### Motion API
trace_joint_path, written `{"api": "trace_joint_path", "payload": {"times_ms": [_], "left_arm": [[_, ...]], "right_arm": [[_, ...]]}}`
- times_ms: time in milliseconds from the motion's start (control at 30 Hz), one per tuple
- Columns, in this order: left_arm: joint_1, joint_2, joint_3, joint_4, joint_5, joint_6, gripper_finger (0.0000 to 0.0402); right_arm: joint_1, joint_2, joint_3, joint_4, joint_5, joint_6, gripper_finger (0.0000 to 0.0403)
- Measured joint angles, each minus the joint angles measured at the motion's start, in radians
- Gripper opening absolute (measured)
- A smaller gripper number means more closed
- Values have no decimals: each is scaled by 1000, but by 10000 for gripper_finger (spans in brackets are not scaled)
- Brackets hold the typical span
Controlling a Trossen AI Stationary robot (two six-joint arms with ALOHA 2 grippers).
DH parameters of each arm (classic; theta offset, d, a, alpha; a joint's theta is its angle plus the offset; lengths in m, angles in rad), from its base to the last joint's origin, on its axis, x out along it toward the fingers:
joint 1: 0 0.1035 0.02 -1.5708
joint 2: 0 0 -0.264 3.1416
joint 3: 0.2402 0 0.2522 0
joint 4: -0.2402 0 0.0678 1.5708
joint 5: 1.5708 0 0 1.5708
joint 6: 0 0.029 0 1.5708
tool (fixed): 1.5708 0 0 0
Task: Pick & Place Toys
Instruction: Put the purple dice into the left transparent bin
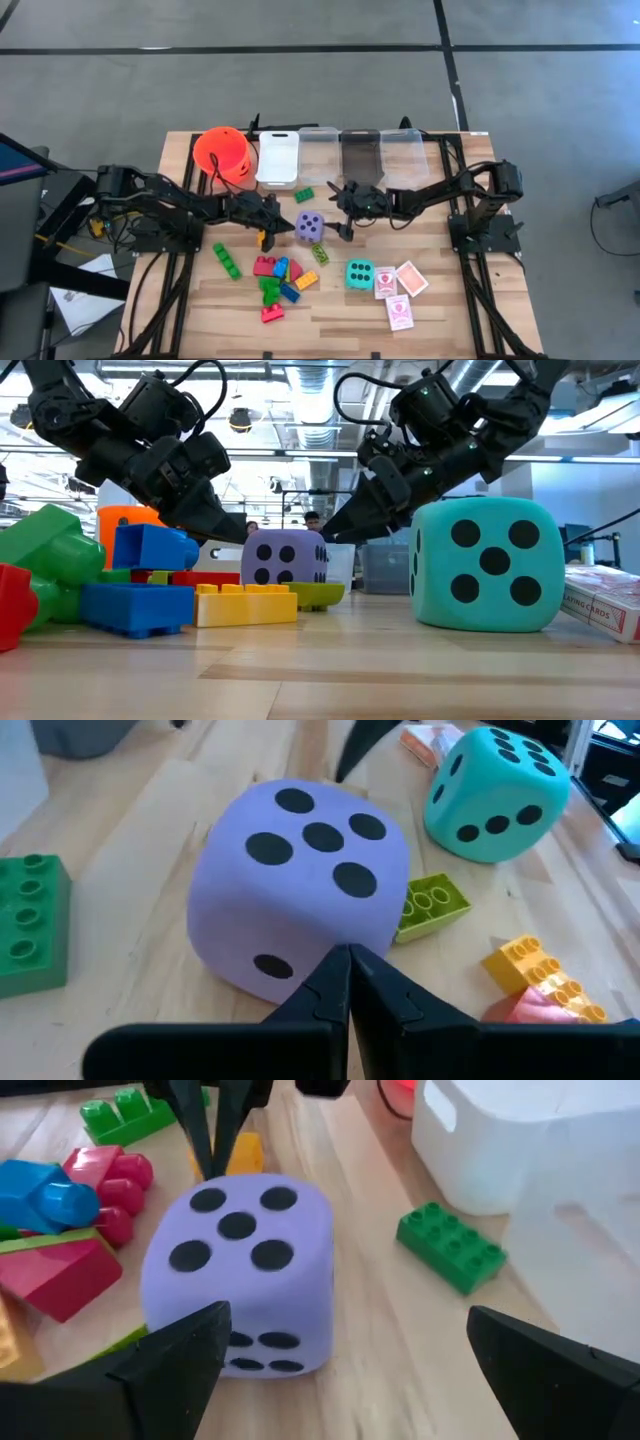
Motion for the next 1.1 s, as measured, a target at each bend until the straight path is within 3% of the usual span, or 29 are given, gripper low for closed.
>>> {"api": "trace_joint_path", "payload": {"times_ms": [133, 300, 533, 700, 1100], "left_arm": [[0, 0, 0, 1, -89, 1, 0], [-2, 0, 0, 10, -53, -23, 0], [-18, 0, 0, 10, -65, -57, 0], [-25, 0, 0, 8, -125, -105, 0], [-108, 0, 1, 89, -132, -130, 0]], "right_arm": [[10, -37, 1, -78, 0, 64, 400], [57, -77, 1, -132, 19, 119, 400], [149, -79, 1, -132, 188, 133, 400], [174, -78, 1, -133, 195, 157, 400], [179, -78, 1, -117, 197, 178, 400]]}}
